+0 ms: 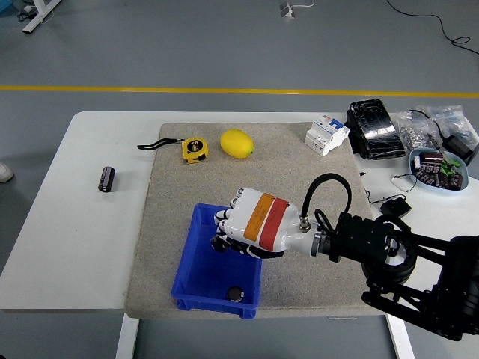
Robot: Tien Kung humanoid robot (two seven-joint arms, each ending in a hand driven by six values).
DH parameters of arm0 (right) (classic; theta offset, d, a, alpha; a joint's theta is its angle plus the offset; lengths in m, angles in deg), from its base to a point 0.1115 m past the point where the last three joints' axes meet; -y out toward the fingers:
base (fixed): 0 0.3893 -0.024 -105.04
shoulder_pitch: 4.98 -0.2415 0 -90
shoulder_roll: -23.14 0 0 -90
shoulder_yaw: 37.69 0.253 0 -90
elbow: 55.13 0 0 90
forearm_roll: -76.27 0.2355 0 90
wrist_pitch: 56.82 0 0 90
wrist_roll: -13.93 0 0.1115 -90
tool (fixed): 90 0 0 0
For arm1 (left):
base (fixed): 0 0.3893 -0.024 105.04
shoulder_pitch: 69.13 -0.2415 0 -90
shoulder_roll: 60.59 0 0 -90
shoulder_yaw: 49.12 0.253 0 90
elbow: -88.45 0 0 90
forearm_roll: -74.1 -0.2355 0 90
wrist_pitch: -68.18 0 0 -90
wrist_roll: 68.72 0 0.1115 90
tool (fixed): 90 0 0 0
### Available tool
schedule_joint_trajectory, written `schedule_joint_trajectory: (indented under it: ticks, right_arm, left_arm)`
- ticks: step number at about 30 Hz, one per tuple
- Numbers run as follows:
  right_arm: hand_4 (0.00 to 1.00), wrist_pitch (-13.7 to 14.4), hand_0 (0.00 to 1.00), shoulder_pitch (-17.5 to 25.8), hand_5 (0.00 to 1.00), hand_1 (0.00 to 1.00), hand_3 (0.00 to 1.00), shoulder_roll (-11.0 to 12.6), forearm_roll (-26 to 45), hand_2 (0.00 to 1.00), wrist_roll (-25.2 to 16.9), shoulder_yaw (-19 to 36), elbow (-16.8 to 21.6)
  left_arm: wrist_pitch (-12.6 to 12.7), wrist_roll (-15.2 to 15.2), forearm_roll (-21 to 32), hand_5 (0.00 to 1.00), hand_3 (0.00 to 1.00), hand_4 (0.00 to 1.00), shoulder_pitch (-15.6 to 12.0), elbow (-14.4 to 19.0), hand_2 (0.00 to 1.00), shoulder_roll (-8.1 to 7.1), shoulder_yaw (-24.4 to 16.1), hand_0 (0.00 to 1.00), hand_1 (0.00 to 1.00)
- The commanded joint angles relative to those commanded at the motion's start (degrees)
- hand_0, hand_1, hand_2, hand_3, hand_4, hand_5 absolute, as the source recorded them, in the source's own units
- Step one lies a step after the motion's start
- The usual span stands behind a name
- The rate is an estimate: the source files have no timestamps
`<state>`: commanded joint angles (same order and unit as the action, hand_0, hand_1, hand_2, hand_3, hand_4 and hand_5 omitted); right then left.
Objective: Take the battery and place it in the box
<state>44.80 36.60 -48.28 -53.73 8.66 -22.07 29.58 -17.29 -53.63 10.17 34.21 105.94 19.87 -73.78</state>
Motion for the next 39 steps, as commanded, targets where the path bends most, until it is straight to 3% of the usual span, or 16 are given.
schedule_joint_trajectory:
  ticks: [3,4,9,10,18,28,39]
  right_arm:
    - [0.65,-1.57,0.002,-0.86,0.002,0.109,0.208,-1.14,0.0,0.456,0.44,-1.69,-0.62]
    - [0.733,-2.01,0.002,-1.0,0.002,0.136,0.231,-1.41,0.0,0.676,0.55,-1.87,-1.04]
    - [0.733,-2.75,0.002,-1.24,0.002,0.136,0.231,-1.43,0.0,0.676,0.86,-1.12,-1.62]
    - [0.747,-2.84,0.002,-1.32,0.012,0.148,0.237,-1.37,0.0,0.72,0.88,-0.89,-1.57]
    - [0.748,-4.23,0.002,-1.39,0.024,0.162,0.239,-0.98,0.0,0.732,0.94,0.83,-1.32]
    - [0.761,-4.47,0.002,-1.15,0.057,0.155,0.241,1.01,0.0,0.727,1.38,9.83,2.16]
    - [0.772,-4.2,0.002,2.56,0.069,0.159,0.247,3.25,0.0,0.724,1.42,13.44,2.89]
  left_arm:
    - [-0.08,0.01,-0.08,0.672,0.63,0.648,0.13,0.0,0.691,-0.02,-0.03,0.673,0.668]
    - [-0.08,-0.03,0.03,0.672,0.629,0.648,0.21,0.0,0.691,-0.02,0.08,0.673,0.666]
    - [-0.01,-0.05,0.06,0.672,0.629,0.648,0.36,-0.05,0.691,-0.13,0.05,0.673,0.666]
    - [-0.02,0.02,-0.14,0.672,0.63,0.648,0.33,-0.08,0.69,-0.16,-0.13,0.672,0.663]
    - [-0.23,0.22,-0.59,0.673,0.629,0.649,0.28,-0.2,0.69,-0.28,-0.66,0.672,0.664]
    - [-0.38,0.08,-0.2,0.672,0.629,0.648,-0.14,-0.28,0.691,-0.37,-0.63,0.675,0.669]
    - [-0.26,-0.45,1.09,0.672,0.63,0.648,-0.55,-0.26,0.691,-0.14,0.2,0.677,0.667]
